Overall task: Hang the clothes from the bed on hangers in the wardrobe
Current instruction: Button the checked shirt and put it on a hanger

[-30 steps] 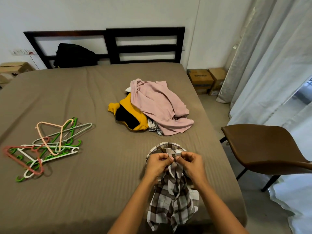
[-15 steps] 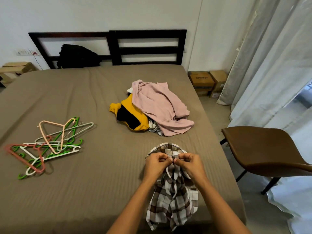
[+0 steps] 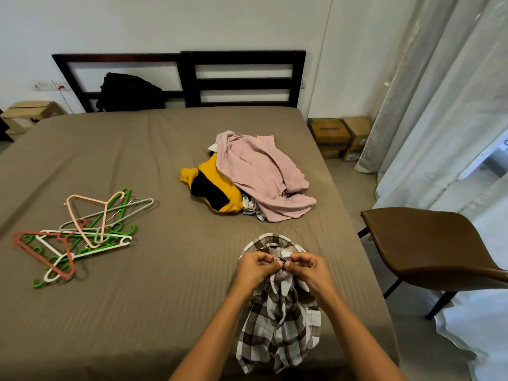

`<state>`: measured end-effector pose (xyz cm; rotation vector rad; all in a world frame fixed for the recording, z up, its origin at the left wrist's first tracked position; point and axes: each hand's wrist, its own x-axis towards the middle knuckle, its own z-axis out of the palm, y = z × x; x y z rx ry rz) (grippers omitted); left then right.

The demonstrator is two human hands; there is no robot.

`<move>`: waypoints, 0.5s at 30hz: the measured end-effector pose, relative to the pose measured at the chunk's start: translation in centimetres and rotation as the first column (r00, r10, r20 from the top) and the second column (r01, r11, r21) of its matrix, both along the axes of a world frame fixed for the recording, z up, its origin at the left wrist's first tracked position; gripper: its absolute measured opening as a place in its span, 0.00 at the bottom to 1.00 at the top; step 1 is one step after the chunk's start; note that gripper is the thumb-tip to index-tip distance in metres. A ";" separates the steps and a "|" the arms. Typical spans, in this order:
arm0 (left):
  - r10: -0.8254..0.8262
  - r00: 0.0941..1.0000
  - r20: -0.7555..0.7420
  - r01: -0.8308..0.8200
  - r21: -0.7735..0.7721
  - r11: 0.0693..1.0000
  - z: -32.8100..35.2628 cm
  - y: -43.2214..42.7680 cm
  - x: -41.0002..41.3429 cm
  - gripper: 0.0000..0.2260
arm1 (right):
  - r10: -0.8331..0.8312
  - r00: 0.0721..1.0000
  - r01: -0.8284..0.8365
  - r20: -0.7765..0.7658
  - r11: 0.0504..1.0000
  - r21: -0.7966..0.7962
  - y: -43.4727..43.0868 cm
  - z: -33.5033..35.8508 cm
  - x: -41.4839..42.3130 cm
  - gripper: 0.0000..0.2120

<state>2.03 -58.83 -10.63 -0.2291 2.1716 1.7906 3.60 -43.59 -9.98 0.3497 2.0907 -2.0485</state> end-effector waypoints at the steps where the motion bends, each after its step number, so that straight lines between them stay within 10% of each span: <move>1: -0.008 1.000 0.015 0.008 0.004 1.000 0.0 -0.1 0.0 0.07 | -0.001 1.000 0.000 0.003 1.000 0.011 0.0 0.0 0.0 0.07; 15: -0.029 0.999 0.036 0.030 -0.026 0.999 -0.3 0.4 -0.1 0.03 | -0.051 0.994 0.053 0.099 0.998 -0.025 0.0 1.0 0.4 0.06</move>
